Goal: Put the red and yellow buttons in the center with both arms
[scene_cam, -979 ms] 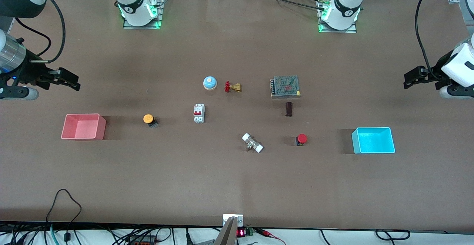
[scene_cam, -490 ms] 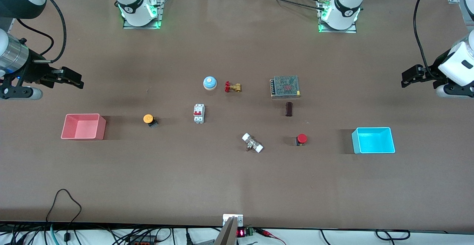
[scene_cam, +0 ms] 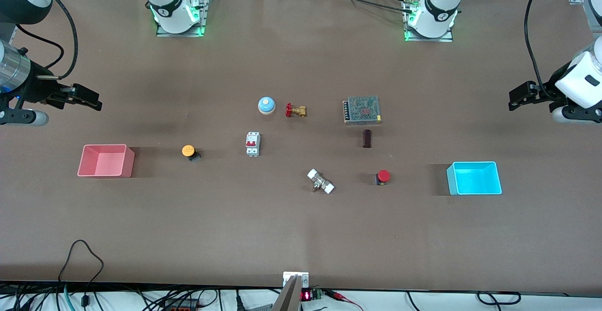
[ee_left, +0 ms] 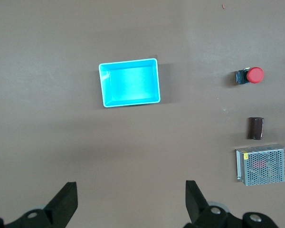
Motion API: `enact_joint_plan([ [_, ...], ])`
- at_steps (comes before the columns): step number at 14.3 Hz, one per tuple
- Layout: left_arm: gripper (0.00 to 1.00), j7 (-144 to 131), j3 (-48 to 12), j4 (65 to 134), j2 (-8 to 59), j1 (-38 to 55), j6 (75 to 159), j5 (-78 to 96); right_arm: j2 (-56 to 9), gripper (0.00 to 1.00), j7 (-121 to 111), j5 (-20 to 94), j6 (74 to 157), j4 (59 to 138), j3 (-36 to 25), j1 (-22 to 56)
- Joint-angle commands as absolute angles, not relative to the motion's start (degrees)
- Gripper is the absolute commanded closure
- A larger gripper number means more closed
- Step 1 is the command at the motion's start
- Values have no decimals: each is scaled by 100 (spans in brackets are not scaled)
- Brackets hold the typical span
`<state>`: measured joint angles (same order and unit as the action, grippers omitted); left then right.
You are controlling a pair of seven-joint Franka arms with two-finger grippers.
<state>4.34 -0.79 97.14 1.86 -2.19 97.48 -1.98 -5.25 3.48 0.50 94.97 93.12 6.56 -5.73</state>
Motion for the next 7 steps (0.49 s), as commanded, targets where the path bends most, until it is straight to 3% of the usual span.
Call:
enact_joint_plan([
  [1,0,492,-114,9580,176,-211,9615,-123,-466,0,334,123,9404,9273,659,-571],
  [7,0,501,-123,9571,176,-211,9607,-123,-466,0,343,132,9396,9272,659,-589],
])
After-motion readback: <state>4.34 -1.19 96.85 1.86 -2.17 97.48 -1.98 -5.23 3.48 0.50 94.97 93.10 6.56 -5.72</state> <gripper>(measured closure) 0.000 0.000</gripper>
